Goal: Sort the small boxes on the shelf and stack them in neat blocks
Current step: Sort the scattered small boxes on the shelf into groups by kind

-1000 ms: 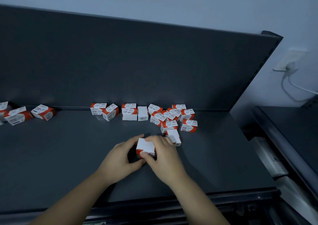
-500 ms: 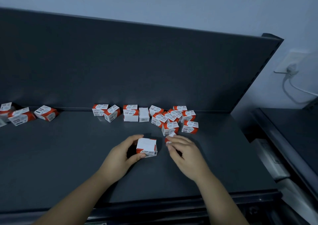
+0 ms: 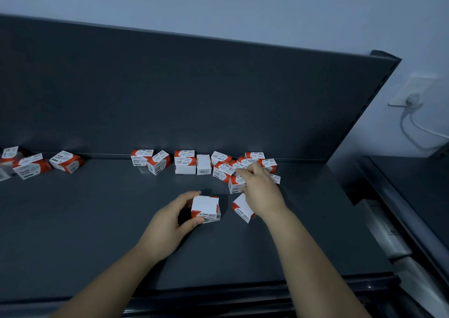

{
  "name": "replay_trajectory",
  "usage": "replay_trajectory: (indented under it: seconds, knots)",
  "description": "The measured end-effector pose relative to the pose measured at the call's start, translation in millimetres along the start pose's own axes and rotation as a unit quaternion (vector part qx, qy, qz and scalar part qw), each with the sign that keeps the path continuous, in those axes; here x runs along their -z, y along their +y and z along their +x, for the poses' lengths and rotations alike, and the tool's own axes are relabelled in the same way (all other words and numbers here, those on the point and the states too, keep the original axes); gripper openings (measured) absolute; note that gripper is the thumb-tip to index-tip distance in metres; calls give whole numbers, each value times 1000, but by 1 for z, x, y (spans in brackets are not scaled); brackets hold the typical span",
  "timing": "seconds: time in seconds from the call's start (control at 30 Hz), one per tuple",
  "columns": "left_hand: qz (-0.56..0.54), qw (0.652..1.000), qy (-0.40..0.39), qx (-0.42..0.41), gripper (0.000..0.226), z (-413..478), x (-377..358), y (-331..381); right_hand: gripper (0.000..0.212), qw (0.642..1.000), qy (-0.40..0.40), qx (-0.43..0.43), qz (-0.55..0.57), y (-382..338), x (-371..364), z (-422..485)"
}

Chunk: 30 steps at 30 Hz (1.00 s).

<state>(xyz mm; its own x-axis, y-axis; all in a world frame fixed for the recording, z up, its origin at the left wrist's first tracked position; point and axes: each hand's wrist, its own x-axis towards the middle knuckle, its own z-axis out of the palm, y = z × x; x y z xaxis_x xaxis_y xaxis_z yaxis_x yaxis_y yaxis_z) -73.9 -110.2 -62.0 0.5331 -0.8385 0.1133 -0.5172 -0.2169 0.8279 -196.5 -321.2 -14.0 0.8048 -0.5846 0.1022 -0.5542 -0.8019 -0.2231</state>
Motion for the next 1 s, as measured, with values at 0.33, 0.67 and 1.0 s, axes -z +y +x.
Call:
replay_trajectory:
  seconds: [0.33,0.67,1.0]
  knots:
    - [-7,1000,7,-7,54,1,-1,0,36,987,149,19,63,4,15,-39]
    - [-13,1000,8,-3,54,2,-1,-2,38,981,193,-5,-21,-9,-28,-79]
    - [-19,1000,10,-3,56,0,0,0,53,954,96,-88,270,-6,-30,-84]
